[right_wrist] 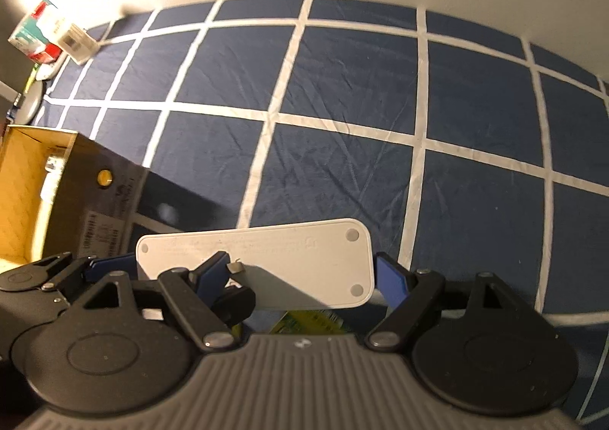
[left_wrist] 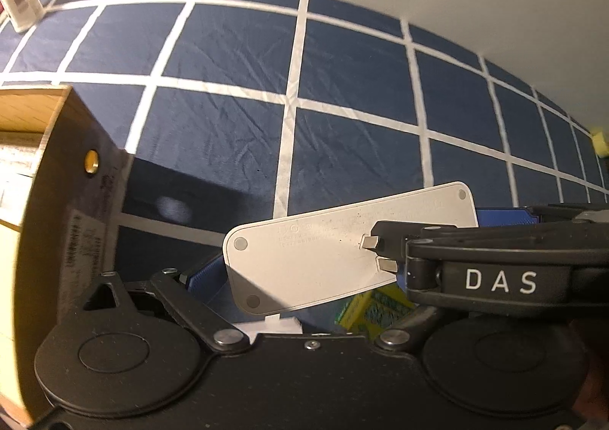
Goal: Organize objects
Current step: 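Lift the charger with both grippers and carry it over the yellow box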
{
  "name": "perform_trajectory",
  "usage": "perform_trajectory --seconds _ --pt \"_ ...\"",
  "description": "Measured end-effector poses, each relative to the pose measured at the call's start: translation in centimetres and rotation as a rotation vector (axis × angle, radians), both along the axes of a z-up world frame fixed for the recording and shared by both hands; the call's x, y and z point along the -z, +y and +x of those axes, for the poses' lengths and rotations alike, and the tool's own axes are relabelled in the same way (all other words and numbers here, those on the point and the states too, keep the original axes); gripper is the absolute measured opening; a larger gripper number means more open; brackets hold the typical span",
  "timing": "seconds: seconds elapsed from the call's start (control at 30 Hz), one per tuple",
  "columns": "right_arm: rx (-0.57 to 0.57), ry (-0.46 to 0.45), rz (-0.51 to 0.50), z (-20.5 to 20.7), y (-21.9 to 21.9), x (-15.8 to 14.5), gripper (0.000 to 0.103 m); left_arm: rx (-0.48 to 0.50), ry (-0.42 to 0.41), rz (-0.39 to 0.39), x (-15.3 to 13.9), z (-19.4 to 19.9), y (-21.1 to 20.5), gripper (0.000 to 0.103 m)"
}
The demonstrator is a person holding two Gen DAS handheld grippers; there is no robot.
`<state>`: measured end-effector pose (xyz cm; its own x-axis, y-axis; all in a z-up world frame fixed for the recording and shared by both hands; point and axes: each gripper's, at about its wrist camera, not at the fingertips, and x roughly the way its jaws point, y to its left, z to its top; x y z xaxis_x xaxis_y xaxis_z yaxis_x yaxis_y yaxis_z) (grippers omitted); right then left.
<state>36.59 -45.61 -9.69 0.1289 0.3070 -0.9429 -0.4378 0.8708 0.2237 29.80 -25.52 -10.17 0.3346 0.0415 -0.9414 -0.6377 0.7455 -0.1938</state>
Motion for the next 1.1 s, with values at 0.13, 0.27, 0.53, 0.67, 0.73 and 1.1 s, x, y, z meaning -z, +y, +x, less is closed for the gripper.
perform_trajectory --seconds 0.13,0.27,0.53,0.67,0.73,1.1 --pt "0.022 -0.036 0.01 -2.3 -0.2 -2.2 0.081 0.014 -0.025 0.018 -1.9 -1.9 -0.7 0.094" --pt "0.032 -0.071 0.017 -4.7 -0.1 -3.9 0.081 0.011 -0.055 0.028 -3.3 -4.0 -1.4 0.094" --pt "0.061 -0.096 0.023 -8.9 0.7 -6.1 0.081 0.034 -0.073 0.043 -5.2 -7.7 -1.8 0.094" --pt "0.076 -0.099 0.025 -10.5 1.9 -6.7 0.081 0.021 -0.074 0.041 -5.7 -9.5 -1.2 0.094" --pt "0.08 -0.099 0.034 -11.3 2.7 -6.9 0.081 0.023 -0.069 0.047 -6.0 -10.5 -0.7 0.094" --pt "0.148 -0.09 0.079 -14.7 9.0 -7.7 0.081 0.067 -0.035 0.09 -7.4 -15.1 4.3 0.093"
